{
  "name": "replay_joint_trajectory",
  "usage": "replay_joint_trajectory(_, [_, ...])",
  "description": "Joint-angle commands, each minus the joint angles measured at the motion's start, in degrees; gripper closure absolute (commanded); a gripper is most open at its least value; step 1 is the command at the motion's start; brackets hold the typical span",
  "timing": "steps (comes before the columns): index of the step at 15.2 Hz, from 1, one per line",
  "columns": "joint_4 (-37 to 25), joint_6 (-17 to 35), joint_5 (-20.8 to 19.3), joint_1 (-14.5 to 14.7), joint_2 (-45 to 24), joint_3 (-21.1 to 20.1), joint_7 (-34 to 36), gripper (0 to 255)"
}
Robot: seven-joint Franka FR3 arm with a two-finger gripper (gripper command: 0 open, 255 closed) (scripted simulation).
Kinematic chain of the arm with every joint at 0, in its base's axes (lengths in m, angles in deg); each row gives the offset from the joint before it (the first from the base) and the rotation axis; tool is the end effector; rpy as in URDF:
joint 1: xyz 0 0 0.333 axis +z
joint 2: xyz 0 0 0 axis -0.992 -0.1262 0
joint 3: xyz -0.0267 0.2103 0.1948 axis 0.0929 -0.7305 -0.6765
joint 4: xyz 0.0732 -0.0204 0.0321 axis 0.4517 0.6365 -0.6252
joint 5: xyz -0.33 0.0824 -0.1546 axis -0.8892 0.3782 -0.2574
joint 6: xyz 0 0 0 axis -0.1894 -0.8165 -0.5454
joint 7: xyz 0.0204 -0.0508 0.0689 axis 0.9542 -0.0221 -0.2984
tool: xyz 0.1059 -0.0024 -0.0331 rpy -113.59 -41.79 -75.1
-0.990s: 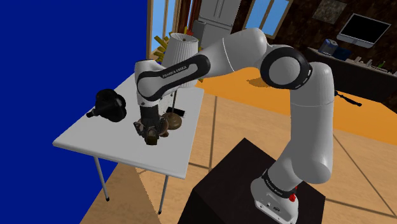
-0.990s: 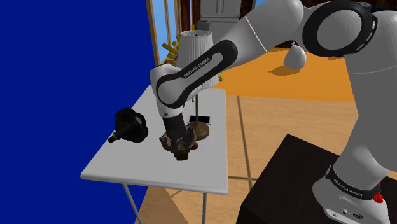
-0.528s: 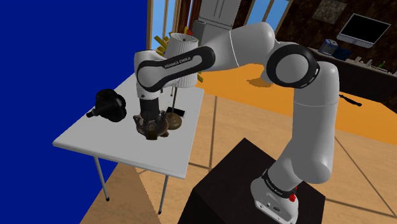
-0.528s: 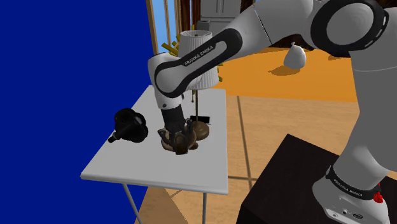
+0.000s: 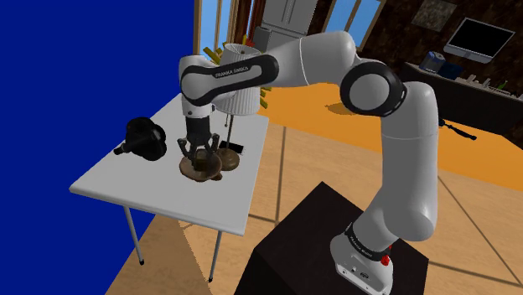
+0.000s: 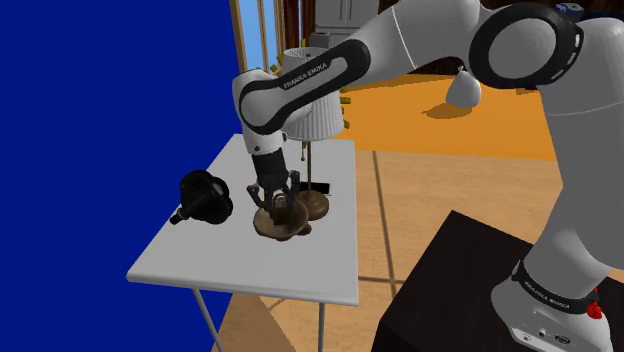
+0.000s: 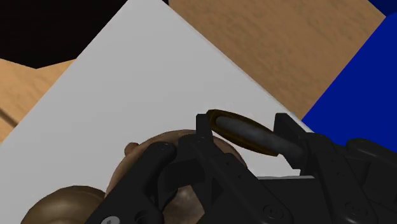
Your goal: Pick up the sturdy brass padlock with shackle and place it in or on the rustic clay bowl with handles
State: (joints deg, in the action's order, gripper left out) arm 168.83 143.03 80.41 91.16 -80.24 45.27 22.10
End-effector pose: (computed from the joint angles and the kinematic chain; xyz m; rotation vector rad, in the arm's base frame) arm 0.5877 0.2211 0.2815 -3.0079 0.3942 0.5631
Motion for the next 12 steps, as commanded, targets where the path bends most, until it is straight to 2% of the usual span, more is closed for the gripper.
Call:
replay_joint_trajectory(1, [-4.24, -2.01, -0.72, -1.10, -2.60, 0.84, -1.68, 255])
replay_joint_trajectory(7, [-21.17, -9.56, -2.62, -3.42, -12.74, 2.80, -5.61, 255])
replay_joint_trajectory(12, [-19.85, -6.76, -2.75, -3.36, -14.25, 2.95, -5.94, 255])
